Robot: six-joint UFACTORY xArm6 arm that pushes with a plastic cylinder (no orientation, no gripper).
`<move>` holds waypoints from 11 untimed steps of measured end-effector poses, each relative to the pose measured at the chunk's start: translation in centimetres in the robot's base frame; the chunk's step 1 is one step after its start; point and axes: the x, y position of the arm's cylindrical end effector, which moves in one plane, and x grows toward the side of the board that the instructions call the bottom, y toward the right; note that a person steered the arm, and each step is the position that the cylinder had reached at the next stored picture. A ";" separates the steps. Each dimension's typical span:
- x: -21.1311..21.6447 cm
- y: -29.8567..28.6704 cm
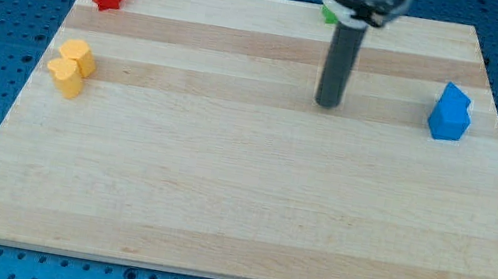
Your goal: Nudge the green circle a bit up
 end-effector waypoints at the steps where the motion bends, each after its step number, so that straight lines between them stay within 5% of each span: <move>1: -3.0 -4.7; 3: -10.2 -10.5; 7: -10.5 7.7; 9: -17.3 9.6; 11: -17.5 12.8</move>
